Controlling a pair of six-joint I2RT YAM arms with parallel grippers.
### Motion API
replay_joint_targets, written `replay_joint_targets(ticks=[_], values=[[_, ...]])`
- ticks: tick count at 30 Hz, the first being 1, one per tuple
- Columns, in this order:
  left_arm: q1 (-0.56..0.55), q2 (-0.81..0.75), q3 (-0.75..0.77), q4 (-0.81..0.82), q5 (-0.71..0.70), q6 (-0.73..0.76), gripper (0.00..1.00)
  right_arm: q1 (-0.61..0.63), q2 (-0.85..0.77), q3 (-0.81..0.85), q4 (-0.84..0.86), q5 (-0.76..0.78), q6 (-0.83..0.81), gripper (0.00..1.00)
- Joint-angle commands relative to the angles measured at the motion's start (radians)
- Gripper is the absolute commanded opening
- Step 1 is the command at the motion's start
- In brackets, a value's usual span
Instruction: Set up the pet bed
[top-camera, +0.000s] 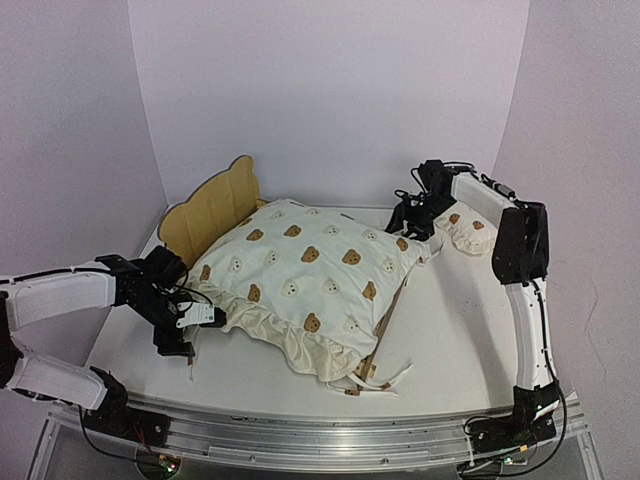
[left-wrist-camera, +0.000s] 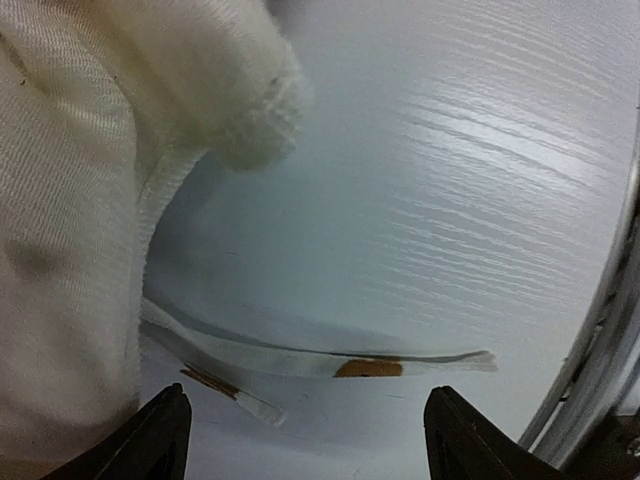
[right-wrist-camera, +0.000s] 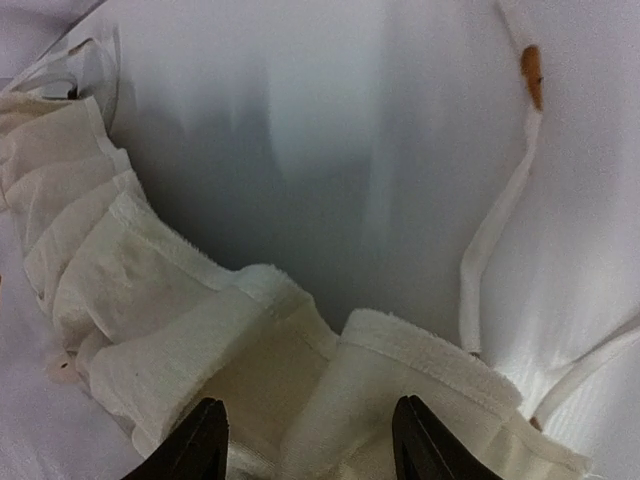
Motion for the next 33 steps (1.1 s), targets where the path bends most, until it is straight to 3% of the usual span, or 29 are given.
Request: replay_joint_targets(ticks=[1,7,14,20,27,33], values=[[0.006,0.071,-0.015,0.261,-0.097,0.056,0.82,-0.002,-0.063,-0.097,0.044,-0.197,-0.034,0.58],[0.012,0.218,-0.022,0.487,-0.152,0.139,0.82,-0.021,-0.167,-0.312,0.044,-0.256,-0.098,0.58],[0.012,0.483,0.243,0.629,-0.149,0.143,0.82,-0.022,-0.303,-0.488,0.048,-0.249,-0.13,0.58],[0.012,0.705,0.537,0.654,-0.144,0.12,0.82,-0.021,-0.409,-0.648,0.065,-0.266,-0.113,0.55],[0.013,0.914,0.795,0.652,-0.16,0.043,0.82,0.01,-0.608,-0.951,0.222,-0.249,-0.001,0.53],[0.026,1.012,0.926,0.628,-0.156,-0.024,0.82,0.151,-0.78,-1.149,0.426,-0.171,0.148,0.52]])
